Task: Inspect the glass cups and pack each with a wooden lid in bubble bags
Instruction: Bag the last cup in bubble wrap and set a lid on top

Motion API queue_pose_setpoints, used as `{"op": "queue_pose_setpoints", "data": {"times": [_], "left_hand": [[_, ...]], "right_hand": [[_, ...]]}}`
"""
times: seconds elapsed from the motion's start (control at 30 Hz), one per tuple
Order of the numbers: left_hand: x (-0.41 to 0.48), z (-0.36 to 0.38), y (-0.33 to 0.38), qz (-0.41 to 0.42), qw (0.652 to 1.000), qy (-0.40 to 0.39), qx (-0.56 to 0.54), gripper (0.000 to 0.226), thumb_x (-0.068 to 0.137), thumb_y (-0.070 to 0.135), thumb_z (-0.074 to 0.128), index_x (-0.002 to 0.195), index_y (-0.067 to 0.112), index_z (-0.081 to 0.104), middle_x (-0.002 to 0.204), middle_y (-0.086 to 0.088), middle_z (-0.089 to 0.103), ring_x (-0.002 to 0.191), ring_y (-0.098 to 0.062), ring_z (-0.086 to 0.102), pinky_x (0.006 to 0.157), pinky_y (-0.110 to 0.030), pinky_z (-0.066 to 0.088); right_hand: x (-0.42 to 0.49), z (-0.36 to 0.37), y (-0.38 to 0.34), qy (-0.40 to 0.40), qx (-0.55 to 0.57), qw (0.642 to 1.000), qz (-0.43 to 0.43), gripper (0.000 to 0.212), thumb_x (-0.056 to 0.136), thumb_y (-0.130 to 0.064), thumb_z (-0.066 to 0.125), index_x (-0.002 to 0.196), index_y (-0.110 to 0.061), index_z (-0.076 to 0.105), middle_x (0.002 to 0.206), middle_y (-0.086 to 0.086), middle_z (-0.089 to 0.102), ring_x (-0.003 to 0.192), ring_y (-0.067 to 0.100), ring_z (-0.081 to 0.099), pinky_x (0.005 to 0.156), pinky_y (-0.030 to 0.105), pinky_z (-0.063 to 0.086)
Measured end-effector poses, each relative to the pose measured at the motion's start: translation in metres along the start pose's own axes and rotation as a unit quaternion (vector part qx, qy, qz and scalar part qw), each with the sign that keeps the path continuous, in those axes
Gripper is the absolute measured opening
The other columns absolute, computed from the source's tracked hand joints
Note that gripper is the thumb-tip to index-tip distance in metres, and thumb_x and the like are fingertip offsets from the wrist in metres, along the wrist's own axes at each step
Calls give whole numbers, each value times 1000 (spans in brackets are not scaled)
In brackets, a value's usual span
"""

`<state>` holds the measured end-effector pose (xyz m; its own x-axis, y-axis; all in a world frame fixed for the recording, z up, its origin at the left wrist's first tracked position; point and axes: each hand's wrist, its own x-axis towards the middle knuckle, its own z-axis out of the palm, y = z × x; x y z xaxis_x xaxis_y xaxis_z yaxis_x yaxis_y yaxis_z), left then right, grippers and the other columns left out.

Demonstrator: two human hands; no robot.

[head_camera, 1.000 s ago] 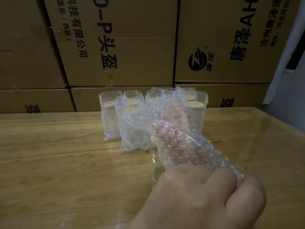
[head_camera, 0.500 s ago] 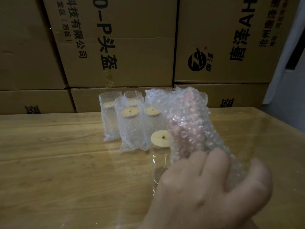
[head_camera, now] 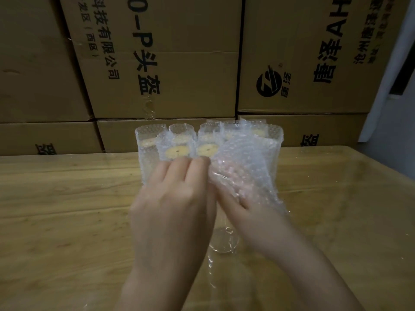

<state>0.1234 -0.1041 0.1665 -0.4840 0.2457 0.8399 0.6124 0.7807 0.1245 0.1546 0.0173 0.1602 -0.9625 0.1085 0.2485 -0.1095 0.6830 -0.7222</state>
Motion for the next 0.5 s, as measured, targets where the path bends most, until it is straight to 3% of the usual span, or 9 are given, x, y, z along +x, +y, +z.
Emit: {"op": "queue_pose_setpoints", "data": {"times": [0.03, 0.1, 0.2, 0.33, 0.43, 0.5], "left_hand": [[0, 0, -2, -15, 1000, 1, 0, 14, 81, 13, 61, 92, 14, 69, 82, -2, 67, 73, -26, 61, 52, -27, 33], [1, -4, -6, -36, 999, 8, 3, 15, 81, 14, 61, 93, 14, 68, 81, -2, 66, 69, -28, 60, 49, -26, 31], [2, -13, -12, -70, 997, 24, -1, 18, 84, 17, 57, 98, 15, 68, 84, -4, 66, 59, -31, 61, 46, -29, 40], [7, -18, -37, -106, 994, 36, -20, 21, 90, 17, 50, 104, 11, 66, 94, -9, 64, 57, -35, 59, 53, -43, 48], [10, -17, -48, -128, 990, 17, -59, 25, 91, 12, 58, 116, 16, 61, 85, 8, 62, 58, -17, 58, 55, -34, 47], [10, -16, -51, -141, 985, -17, -99, 35, 87, 15, 63, 121, 24, 58, 78, 25, 55, 61, 2, 55, 56, -22, 44]], "right_hand": [[-3, -1, -5, -5, -16, 999, -34, 33, 101, -46, 29, 125, -39, 51, 101, -28, 56, 93, -17, 48, 85, 6, 36], [-10, 1, -18, 14, -80, 989, -125, 32, 101, -36, 28, 121, -33, 53, 92, -21, 57, 90, -4, 55, 79, 11, 39], [-15, 4, -26, 80, -192, 956, -208, 40, 96, -30, 35, 129, -19, 55, 108, -5, 67, 95, 13, 63, 79, 28, 50], [-14, 4, -22, 196, -173, 899, -351, 27, 89, -8, 52, 110, -8, 70, 119, 8, 66, 107, 24, 62, 88, 40, 50], [-7, 0, -13, 242, -259, 881, -313, 32, 85, -5, 47, 98, -20, 73, 136, 11, 53, 125, 27, 42, 105, 44, 35], [-2, -3, -4, 210, -302, 898, -241, 40, 75, 1, 47, 93, -25, 72, 146, 9, 41, 135, 29, 33, 108, 43, 22]]}}
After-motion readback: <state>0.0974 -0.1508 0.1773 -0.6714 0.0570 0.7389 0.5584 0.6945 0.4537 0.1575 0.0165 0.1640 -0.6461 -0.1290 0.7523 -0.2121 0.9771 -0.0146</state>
